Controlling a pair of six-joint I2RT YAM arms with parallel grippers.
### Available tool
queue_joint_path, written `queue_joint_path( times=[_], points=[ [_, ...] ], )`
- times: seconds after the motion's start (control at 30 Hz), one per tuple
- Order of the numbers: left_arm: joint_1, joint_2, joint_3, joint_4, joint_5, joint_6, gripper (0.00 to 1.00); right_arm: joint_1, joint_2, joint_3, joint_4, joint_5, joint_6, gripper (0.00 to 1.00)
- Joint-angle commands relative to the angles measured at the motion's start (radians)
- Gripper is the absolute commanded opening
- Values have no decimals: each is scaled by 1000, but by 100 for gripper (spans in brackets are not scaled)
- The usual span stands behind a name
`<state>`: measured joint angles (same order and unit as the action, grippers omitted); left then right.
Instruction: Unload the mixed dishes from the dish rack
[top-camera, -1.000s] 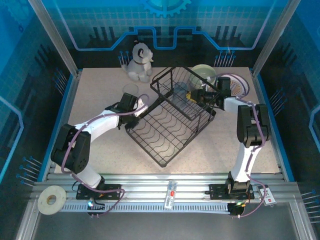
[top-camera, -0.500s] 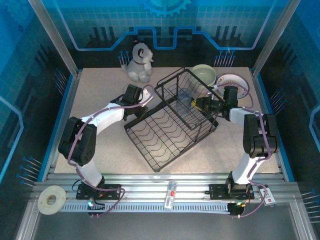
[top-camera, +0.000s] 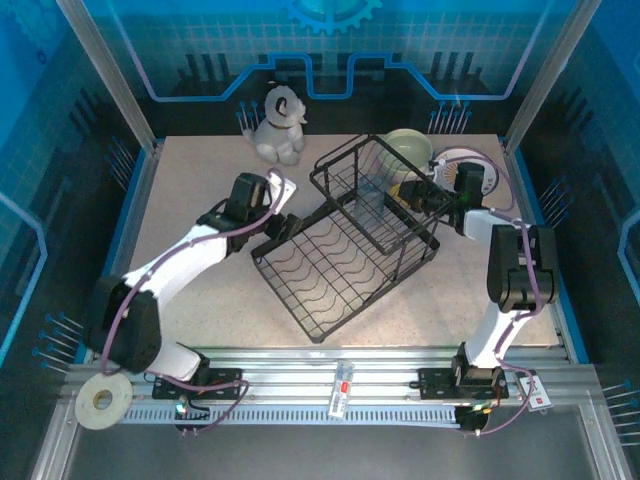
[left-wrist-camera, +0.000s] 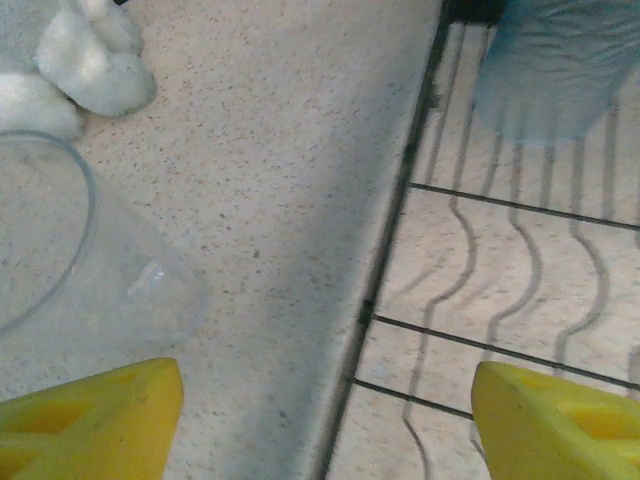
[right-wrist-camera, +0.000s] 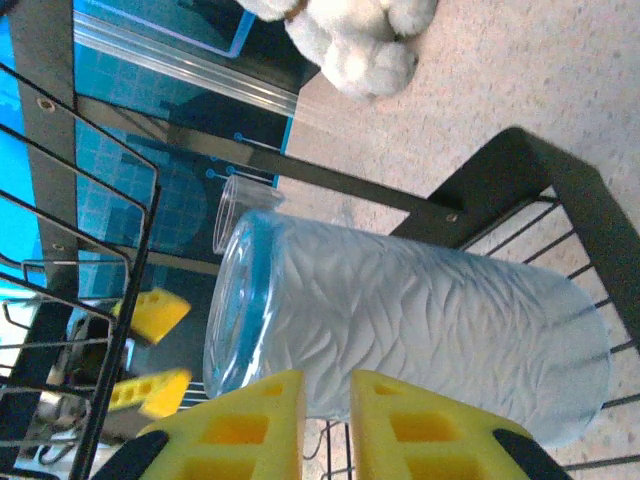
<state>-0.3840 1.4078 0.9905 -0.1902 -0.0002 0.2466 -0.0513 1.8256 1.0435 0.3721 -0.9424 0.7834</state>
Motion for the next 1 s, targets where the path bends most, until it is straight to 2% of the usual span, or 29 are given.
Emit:
queue_joint_path(
  times=[0.0,0.03,0.1,0.33,0.5,0.6,0.77,0.97],
  points=[
    [-21,-100,-109,77,110,-130,85,-16,30,80,60,-1,14,21],
    [-27,-123,-139,92,122,-156,87,-17,41,84,75,-6,27,22],
    [-42,-153,-196,138,144,-212,99,-18,52,83,106,-12,50,22],
    [-130,-109,-264,257,168,-334,99,-22,57,68,103,-22,31,25],
    [-141,-36,-261,350,212,-418,99,-37,104,91,153,-18,53,28],
    [-147,12,-246,368,241,-424,99,-45,152,111,241,-24,111,29],
    [-161,69,-229,413,257,-439,99,-38,207,155,270,-51,127,32],
    [-164,136,-241,511,273,-509,99,-4,238,200,185,-97,50,31]
  ],
)
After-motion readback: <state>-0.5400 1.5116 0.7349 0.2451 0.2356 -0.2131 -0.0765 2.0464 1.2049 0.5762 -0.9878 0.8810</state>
